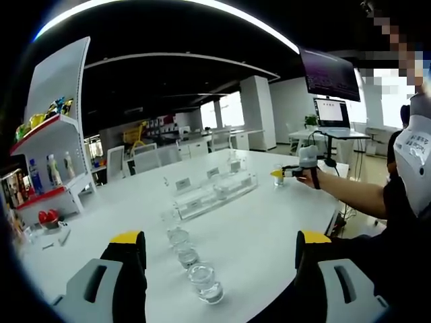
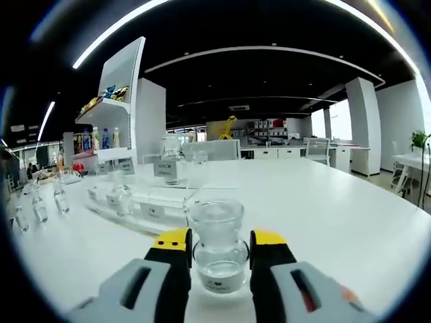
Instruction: Identify the label on the chemical reagent bottle, grasp the chemical reagent bottle, and place it in the designated position on the reagent rack
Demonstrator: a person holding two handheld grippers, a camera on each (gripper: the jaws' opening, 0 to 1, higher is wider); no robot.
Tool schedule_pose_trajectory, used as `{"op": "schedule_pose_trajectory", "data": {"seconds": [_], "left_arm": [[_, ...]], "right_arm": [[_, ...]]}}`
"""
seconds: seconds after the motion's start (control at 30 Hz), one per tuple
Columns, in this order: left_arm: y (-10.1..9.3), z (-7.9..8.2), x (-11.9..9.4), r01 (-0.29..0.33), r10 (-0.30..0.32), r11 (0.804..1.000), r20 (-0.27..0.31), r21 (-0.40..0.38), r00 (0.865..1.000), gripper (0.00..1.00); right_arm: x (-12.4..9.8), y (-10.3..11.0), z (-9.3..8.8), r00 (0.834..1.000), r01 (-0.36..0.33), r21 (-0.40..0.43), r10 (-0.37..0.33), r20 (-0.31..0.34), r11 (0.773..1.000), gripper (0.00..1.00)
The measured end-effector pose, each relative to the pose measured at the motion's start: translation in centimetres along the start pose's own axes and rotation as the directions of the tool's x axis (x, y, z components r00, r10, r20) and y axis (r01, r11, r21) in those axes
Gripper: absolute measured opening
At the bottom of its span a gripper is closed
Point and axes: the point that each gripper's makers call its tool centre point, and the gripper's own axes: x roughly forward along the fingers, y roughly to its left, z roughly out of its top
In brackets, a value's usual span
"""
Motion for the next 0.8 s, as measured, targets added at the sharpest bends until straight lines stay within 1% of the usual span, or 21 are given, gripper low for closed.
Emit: {"op": "schedule_pose_trajectory", "data": {"seconds": [0.27, 0.6, 0.8], "left_arm": [[0.07, -0.13, 0.02, -0.001, 0.001, 1.0, -0.002, -0.001, 1.0, 0.91], [0.07, -0.27, 0.03, -0.001, 0.001, 1.0, -0.005, -0.002, 1.0, 0.91], [-0.09, -0.25, 0.07, 0.001, -0.001, 1.0, -0.005, 0.0, 1.0, 0.91]], "right_arm": [[0.05, -0.18, 0.29, 1.0, 0.007, -0.047, -0.007, 0.011, 0.999, 0.31], [-0.11, -0.04, 0.2, 1.0, 0.008, -0.047, -0.008, 0.013, 0.999, 0.31], [-0.28, 0.0, 0.26, 1.0, 0.008, -0.026, -0.007, 0.018, 1.0, 0.31]]}}
